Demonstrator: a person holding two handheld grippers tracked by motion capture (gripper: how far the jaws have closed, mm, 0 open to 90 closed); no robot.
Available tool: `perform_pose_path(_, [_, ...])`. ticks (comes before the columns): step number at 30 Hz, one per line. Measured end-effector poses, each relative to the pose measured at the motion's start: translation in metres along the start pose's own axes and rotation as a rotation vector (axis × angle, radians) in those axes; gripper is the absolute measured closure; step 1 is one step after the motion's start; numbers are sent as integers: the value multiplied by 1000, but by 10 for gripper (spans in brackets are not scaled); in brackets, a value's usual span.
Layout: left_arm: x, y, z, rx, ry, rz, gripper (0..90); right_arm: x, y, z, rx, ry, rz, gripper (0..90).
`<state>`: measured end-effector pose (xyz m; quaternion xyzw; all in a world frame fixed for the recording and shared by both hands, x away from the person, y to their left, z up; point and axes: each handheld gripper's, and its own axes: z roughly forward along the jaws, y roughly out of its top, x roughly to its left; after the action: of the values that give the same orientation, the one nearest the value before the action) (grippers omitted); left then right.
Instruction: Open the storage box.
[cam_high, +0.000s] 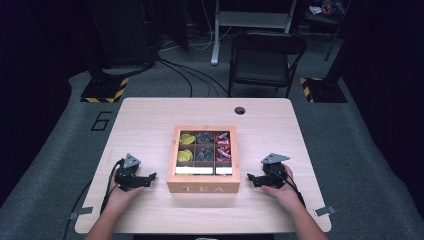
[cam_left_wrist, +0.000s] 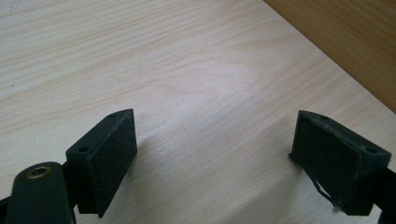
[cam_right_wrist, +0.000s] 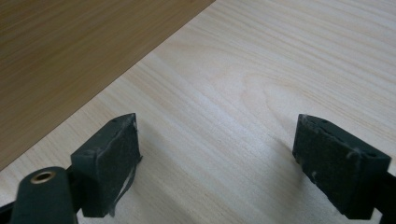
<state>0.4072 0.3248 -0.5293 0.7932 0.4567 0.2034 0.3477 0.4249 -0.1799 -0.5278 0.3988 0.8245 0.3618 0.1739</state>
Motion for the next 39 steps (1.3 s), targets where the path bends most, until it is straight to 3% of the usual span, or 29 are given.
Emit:
perform_pose_path(10, [0,0,0,-15,14,-15,164,0,-1,-2,-5,-9,9,194])
perform_pose_path(13, [0,1,-2,-7,11,-19,212,0,-1,-4,0,-16,18,246])
perform_pose_path(15, [0,2,-3,-9,-18,-52,222,-1,-1,-7,9,-18,20,312])
perform_pose_path(17, [0,3,-7,0,-37,-57,238,-1,0,-9,18,-21,37,357])
perform_pose_path(20, [-3,5,-13,-25,-67,-72,269,-1,1,-13,9,-29,43,377])
perform_pose_path(31, [-19,14,-30,-20,-104,-31,323,13,12,-35,-71,-14,11,410])
perform_pose_path(35, [-23,18,-36,-27,-115,-8,347,17,15,-40,-71,-1,-7,424])
perform_pose_path(39, [-26,24,-45,-39,-141,-12,379,26,21,-44,-85,29,-29,425])
